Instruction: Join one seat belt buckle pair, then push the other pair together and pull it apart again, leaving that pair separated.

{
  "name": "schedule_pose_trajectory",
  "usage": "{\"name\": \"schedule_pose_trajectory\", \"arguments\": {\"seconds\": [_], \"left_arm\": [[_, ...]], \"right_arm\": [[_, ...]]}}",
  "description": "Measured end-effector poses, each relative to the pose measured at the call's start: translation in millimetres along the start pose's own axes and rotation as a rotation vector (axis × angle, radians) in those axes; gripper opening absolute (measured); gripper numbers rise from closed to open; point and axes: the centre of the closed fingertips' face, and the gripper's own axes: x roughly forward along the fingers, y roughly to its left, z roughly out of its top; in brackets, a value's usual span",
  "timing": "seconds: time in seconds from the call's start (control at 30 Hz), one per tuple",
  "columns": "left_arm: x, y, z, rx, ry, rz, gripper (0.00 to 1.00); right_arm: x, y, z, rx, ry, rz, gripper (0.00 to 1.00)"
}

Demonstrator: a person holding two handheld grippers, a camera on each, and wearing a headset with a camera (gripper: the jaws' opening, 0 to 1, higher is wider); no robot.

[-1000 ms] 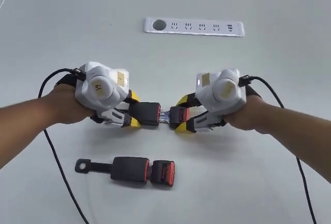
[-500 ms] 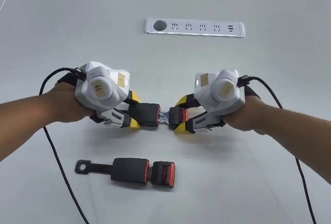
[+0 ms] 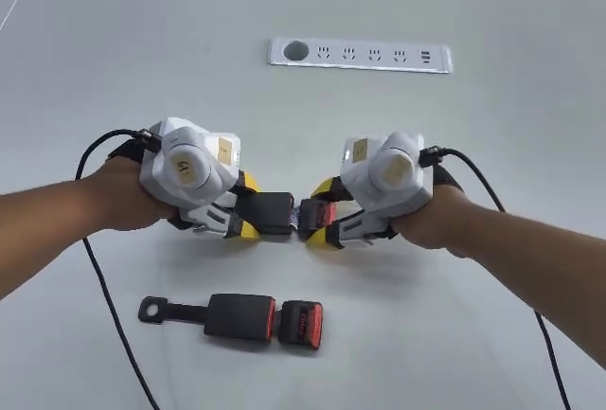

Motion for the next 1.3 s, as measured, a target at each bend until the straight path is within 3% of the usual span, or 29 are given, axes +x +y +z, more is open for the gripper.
{"name": "schedule_pose_trajectory", "arguments": {"seconds": [0.63,1.3], "left_arm": [[-2.6,-3.3,1.8,0.022,0.001,-0.013,0.32],[-2.2,-2.6,1.6,0.039,-0.031,-0.030,0.33]], "right_arm": [[3.1,-1.7,4.8,-0.017,0.015,-0.004,0.34],[4.2,-2.2,5.4,-0.036,0.021,0.001,0.34]]}}
